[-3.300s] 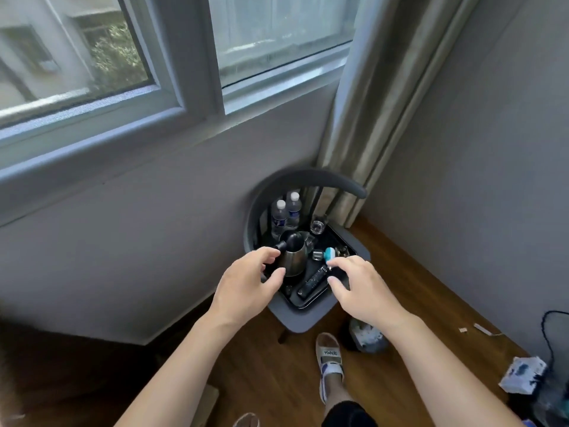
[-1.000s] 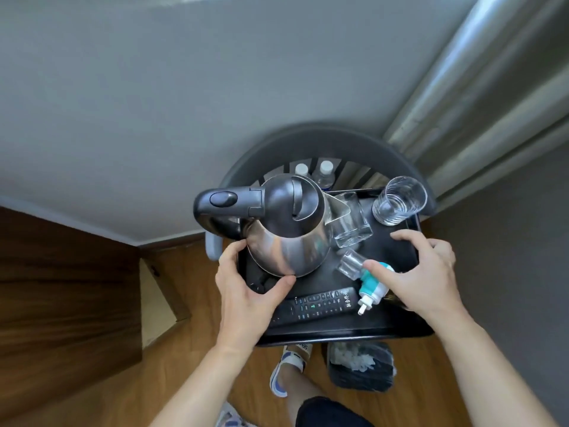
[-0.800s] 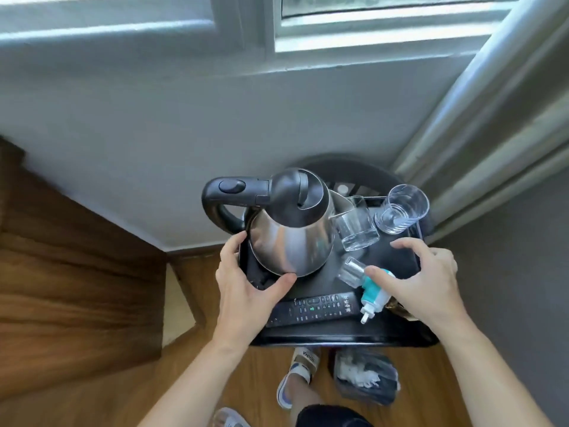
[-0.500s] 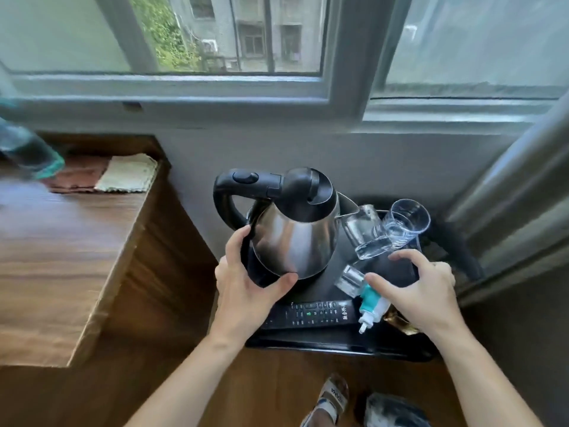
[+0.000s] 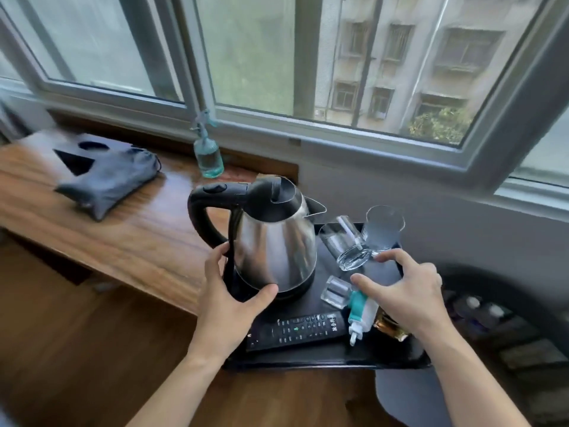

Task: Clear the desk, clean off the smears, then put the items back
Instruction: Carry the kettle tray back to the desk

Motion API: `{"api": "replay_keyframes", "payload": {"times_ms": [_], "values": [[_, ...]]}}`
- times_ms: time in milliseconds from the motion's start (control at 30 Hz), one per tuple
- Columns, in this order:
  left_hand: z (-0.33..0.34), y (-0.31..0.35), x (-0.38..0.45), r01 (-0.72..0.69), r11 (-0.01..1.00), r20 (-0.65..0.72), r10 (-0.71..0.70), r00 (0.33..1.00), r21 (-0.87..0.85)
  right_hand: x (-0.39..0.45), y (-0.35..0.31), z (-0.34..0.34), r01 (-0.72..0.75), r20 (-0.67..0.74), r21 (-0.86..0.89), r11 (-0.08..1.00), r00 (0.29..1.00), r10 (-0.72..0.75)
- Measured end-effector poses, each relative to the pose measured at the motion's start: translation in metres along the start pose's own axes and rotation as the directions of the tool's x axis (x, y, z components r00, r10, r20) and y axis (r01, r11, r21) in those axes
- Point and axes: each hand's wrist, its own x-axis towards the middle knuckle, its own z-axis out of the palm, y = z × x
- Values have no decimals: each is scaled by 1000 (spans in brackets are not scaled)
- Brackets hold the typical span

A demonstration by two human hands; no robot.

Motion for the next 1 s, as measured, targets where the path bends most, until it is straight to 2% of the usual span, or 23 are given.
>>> {"api": "replay_keyframes", "payload": {"times_ms": [367,667,1000], "values": [[-164,-16,28,85,995,-268,-69,961,49,7,-164,98,206,179,91,974,959,-220],[-264,-28,32,193,980,-484,-151,862,38,16,-267,181,404,287,87,911,865,-411],[-362,-44,65,187,982,-628,-146,765,0,19,-391,264,485,404,150,862,765,-501]]}}
